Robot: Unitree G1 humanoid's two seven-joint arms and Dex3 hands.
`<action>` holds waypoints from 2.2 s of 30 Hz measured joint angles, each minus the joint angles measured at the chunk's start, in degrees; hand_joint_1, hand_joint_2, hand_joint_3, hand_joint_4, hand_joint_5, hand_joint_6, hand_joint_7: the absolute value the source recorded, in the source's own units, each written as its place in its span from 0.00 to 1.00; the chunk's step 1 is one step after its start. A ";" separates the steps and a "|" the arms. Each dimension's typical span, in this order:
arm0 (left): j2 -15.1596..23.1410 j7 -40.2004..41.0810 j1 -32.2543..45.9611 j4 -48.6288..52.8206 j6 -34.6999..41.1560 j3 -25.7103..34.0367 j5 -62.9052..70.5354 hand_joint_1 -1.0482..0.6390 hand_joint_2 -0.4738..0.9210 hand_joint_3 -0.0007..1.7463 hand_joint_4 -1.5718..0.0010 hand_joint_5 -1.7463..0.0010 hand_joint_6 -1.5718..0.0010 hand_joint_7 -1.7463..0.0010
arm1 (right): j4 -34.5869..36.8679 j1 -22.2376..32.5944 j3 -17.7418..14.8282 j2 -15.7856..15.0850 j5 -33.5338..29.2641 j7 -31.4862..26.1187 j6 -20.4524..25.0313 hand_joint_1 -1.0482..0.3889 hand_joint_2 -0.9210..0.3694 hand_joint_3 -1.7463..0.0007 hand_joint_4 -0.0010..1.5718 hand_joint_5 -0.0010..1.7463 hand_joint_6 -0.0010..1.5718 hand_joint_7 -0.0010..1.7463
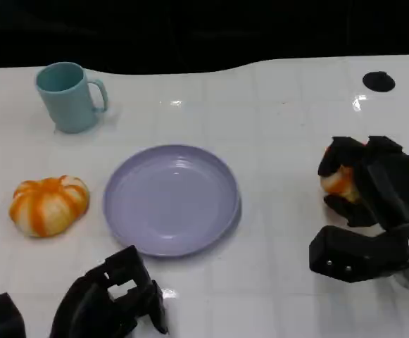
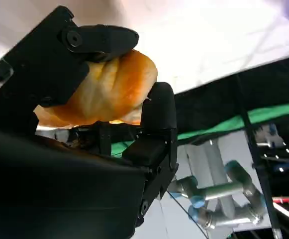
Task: Grasp the bread from the table and place it into the plate.
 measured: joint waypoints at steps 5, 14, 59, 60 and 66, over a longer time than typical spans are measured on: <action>0.00 0.03 -0.01 0.00 -0.01 0.00 0.02 0.23 1.00 0.11 0.49 0.00 0.56 0.09 | -3.45 0.66 -1.48 0.52 2.04 2.03 -2.78 0.70 0.44 0.25 0.63 1.00 0.48 1.00; -0.01 0.03 -0.01 0.07 -0.03 0.03 -0.02 0.24 1.00 0.12 0.49 0.00 0.56 0.09 | -11.26 2.79 -1.73 2.12 3.48 7.69 -6.12 0.73 0.54 0.11 0.66 1.00 0.53 0.97; 0.27 0.02 1.86 -1.43 -0.21 -1.04 0.21 0.24 1.00 0.14 0.48 0.00 0.55 0.11 | -7.80 -2.41 -0.28 21.21 4.46 17.34 -7.20 0.66 0.44 0.31 0.48 0.91 0.45 0.65; 0.27 0.02 1.86 -1.43 -0.21 -1.04 0.21 0.24 1.00 0.14 0.49 0.00 0.55 0.11 | -7.59 -2.67 -0.37 21.55 4.82 18.00 -7.29 0.64 0.42 0.36 0.43 0.86 0.42 0.55; 0.27 0.01 1.81 -1.42 -0.54 -1.07 0.24 0.23 1.00 0.14 0.48 0.00 0.55 0.11 | -7.23 -3.06 -0.32 21.80 6.55 26.08 -6.92 0.41 0.05 0.85 0.04 0.35 0.20 0.10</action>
